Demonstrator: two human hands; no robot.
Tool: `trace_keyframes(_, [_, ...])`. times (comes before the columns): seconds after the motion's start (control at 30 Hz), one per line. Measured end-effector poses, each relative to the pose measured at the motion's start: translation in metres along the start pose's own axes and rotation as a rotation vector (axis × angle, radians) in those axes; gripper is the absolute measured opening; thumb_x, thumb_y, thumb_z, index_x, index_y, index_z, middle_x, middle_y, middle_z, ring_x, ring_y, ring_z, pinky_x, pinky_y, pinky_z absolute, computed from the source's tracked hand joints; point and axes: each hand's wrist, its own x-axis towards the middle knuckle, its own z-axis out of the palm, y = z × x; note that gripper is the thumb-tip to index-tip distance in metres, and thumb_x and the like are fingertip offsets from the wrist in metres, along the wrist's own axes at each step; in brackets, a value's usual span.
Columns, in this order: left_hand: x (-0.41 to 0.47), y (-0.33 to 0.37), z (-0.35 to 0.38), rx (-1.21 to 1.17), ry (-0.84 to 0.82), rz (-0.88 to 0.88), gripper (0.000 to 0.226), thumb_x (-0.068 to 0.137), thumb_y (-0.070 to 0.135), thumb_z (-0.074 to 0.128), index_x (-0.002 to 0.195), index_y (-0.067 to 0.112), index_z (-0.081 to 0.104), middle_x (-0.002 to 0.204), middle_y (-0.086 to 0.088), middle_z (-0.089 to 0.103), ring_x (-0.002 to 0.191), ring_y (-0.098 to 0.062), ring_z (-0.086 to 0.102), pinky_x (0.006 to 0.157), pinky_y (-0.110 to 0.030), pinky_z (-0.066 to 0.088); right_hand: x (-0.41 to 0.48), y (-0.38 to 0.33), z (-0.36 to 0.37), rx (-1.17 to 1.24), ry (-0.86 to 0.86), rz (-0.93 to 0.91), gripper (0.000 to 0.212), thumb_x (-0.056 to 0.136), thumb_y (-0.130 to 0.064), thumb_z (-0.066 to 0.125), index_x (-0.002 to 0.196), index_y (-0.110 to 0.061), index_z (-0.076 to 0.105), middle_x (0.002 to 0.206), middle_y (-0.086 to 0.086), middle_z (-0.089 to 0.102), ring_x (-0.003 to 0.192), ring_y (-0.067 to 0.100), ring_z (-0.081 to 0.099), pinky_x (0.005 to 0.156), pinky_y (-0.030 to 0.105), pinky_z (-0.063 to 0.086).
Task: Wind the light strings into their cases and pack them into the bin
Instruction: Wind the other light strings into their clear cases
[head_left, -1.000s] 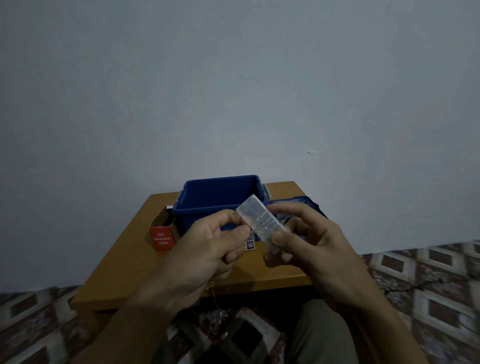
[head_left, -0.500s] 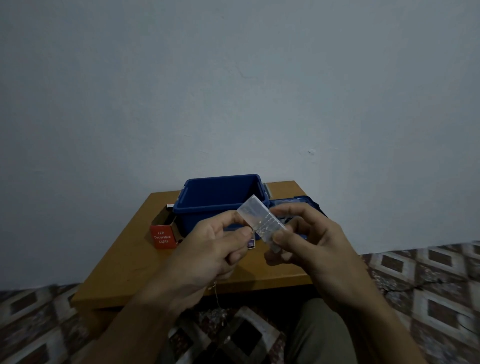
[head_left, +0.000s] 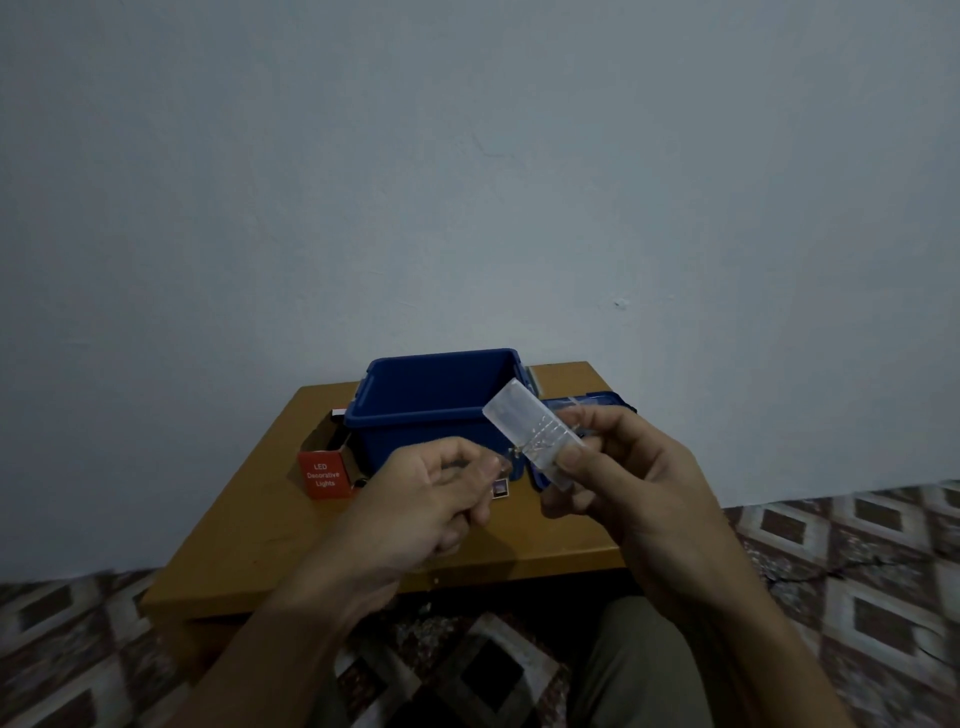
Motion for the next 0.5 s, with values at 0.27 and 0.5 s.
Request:
trace_keyframes(0.27, [0.003,-0.007,-0.002,0.122,0.022,-0.007,0.038,0.086,0.048,0.061,0.081,0.012,0.068,0.057,-0.004,0.045,0.043,-0.010,0.032,0.042,-0.022,0.025,0.000,-0.005,-0.004,0.176,-0.079,0.088,0.032,0.080,-0.006,0.073,0.111,-0.003,0.068,0.085,0.017,0.065,0.063,0.024,0.062,0.062,0.035,0.056])
trace_keyframes(0.5, [0.010,0.001,-0.024,0.128,-0.098,-0.018,0.034,0.089,0.042,0.061,0.088,0.009,0.066,0.069,-0.007,0.058,0.061,-0.017,0.050,0.071,-0.037,0.044,-0.001,-0.009,-0.008,0.247,-0.215,0.147,0.031,0.077,-0.006,0.067,0.107,-0.004,0.071,0.093,0.017,0.069,0.062,0.023,0.059,0.060,0.032,0.056])
